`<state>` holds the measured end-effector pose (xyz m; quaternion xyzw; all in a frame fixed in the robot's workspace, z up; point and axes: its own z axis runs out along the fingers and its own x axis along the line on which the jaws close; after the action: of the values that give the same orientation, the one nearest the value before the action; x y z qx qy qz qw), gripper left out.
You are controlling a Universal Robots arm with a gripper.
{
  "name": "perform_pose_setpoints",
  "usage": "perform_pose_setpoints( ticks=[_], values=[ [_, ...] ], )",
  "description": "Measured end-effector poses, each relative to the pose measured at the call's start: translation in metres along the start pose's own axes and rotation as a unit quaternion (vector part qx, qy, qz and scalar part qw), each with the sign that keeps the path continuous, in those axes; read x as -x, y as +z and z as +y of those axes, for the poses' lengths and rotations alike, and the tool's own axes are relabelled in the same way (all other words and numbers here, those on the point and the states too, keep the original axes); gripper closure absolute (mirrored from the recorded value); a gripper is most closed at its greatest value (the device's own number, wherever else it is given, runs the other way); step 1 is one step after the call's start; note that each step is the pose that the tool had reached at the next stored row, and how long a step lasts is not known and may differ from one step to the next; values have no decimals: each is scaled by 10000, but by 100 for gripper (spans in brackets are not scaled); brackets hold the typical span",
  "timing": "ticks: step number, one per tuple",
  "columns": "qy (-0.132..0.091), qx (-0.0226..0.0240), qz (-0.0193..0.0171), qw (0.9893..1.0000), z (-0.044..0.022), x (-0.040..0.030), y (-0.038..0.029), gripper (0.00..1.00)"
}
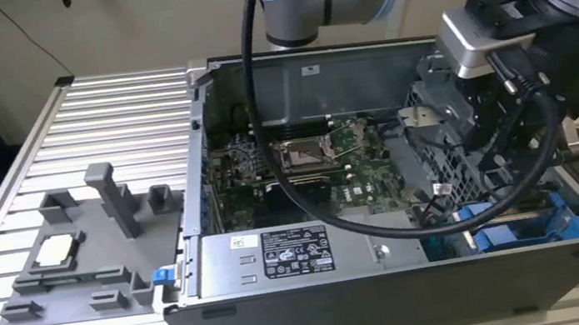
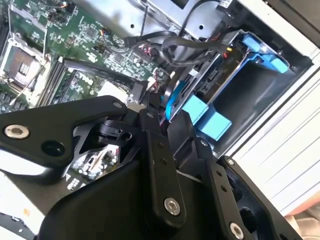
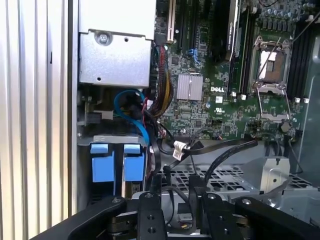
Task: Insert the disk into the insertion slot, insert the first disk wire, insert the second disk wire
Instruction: 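Insert the second disk wire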
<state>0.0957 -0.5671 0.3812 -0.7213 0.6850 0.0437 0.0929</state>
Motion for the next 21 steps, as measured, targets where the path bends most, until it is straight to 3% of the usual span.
perform_pose_setpoints(
  ticks=[5,7,16,17,20,21],
  values=[
    [4,-9,-108,9999,12,80,36,64],
    [4,-13,-130,9999,15,100,53,64],
    [-30,-19,-143,9999,17,126,93,66],
    [-33,-18,-142,9999,17,126,93,74],
    [-36,-17,-144,9999,18,125,96,76],
    [-37,-17,-144,9999,18,125,96,83]
  ],
)
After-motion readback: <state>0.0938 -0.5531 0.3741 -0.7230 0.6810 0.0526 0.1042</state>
